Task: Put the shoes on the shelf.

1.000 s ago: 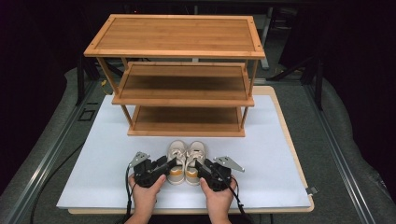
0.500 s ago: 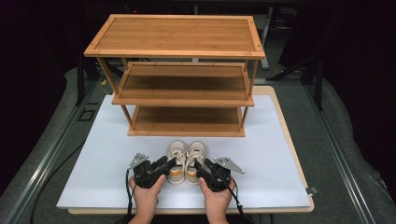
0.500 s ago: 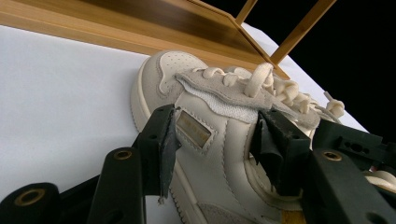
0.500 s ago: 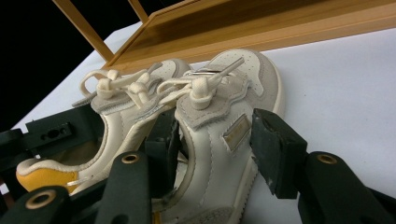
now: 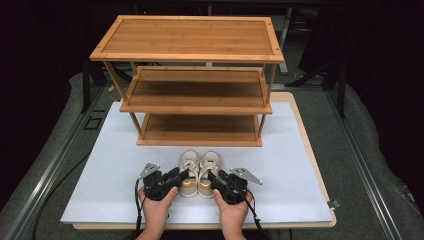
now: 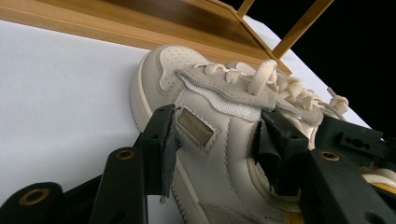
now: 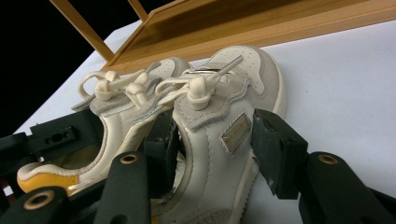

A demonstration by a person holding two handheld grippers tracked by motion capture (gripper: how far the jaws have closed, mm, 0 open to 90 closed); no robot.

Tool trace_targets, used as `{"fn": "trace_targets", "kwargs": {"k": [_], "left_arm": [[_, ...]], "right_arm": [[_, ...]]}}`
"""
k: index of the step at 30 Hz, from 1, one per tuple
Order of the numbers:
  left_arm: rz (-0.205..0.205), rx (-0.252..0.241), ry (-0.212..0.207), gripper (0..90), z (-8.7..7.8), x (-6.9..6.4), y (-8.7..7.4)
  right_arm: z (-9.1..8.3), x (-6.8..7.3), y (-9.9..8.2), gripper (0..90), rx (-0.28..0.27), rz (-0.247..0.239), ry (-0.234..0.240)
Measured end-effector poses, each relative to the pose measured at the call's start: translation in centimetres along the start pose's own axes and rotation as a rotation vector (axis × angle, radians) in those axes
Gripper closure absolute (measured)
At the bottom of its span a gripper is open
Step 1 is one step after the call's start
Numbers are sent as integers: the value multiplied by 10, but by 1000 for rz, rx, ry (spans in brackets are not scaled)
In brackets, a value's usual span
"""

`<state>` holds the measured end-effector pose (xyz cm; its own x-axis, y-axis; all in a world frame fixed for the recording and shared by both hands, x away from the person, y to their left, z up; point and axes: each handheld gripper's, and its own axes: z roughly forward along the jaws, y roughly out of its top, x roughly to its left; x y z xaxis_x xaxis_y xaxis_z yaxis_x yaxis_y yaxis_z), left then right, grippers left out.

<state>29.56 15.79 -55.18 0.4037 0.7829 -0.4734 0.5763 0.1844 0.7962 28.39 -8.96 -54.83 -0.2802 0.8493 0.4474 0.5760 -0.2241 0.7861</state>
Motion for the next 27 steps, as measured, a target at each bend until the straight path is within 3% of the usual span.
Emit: {"fn": "trace_targets", "kwargs": {"k": [2,11,12,13,27], "left_arm": [[-2,-1,2,515,0,0,0],[-11,-7,1,528,0,-1,-1],[-12,-6,1,529,0,-1,0],[-14,-7,0,530,0,-1,0],[-25,-6,-2,534,-1,0,1]], "right_arm": [[0,-1,0,528,7,-1,16],[2,-2,1,557,-13,5,11],[1,-2,2,558,0,3,-7],[1,-2,2,560,-4,6,14],[2,-2,3,565,-13,13,16]]}}
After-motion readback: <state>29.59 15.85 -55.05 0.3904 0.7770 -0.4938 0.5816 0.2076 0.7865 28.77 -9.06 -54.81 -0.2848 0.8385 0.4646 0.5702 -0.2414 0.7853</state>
